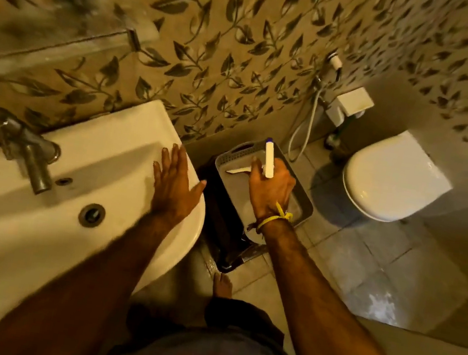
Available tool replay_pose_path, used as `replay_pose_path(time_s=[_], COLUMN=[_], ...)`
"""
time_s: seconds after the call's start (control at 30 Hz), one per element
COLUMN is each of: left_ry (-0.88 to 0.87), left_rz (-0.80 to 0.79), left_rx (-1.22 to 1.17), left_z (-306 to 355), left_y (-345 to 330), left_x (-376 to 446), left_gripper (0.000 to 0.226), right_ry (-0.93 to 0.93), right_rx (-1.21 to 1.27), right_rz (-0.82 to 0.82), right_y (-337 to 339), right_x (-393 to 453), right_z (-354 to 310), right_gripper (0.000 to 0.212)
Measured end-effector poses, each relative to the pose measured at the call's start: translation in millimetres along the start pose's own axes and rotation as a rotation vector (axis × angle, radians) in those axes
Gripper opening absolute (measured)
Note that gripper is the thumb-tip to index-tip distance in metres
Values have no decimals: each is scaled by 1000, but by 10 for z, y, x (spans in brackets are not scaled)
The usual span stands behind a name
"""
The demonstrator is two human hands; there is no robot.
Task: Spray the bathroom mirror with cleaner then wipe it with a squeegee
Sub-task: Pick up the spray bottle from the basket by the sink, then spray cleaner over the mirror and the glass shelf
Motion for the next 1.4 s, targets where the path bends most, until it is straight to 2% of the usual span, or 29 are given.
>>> replay_pose_path(time_s=[0.13,0.2,0.37,0.47,0.53,0.6,0.67,0.7,0.77,0.87,1.03,1.13,1.23,1.3,1.33,1.4], left_ry=[-150,-192,-288,-331,-319,-310,-320,-332,-356,-386,-394,-356,-320,-292,-280,-254], left_rz=[82,179,572,790,902,988,1070,1104,1144,1206,1268,1252,1243,1249,1242,1225], left_rx=[-77,-102,-161,-176,-181,-183,-158,-131,-54,69,250,366,452,505,519,524], left_z=[-44,-46,54,53,7,-47,-132,-180,-269,-416,-524,-536,-554,-564,-560,-557], left_y=[382,721,1705,2218,2529,2805,3063,3198,3429,3838,4695,5200,5620,5832,5908,6028], left_x=[-311,-316,-380,-533,-629,-720,-818,-857,-909,-971,-1039,-1072,-1095,-1109,-1094,-1043], left_gripper=[85,80,65,55,52,50,48,48,47,46,44,43,44,46,47,49], right_ry=[103,186,421,502,456,298,201,219,331,532,773,988,1113,1155,1130,1005], right_rx=[116,165,270,429,564,741,859,865,822,666,341,117,-39,-66,-35,86], right_rz=[21,2,-6,-21,-56,-92,-129,-135,-138,-179,-208,-75,154,224,186,10], right_y=[93,118,227,299,341,374,361,328,267,212,208,319,492,631,697,791], right_x=[-131,-229,-569,-842,-945,-970,-1032,-1096,-1246,-1392,-1463,-1519,-1495,-1464,-1436,-1371], right_z=[-720,-1169,-2243,-2741,-2998,-3195,-3357,-3437,-3534,-3764,-4579,-5052,-5460,-5702,-5793,-5921], right_gripper=[36,38,43,41,42,47,42,33,22,23,44,49,53,46,45,48])
Point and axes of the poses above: each hand's wrist, its own x-axis towards the middle knuckle, its own y-axis out of the back of the hand, z = x × y, the point moved 1 cm from there along x, towards the middle knuckle, and after that the axes turned 6 degrees about -y, right-handed, at the moved point
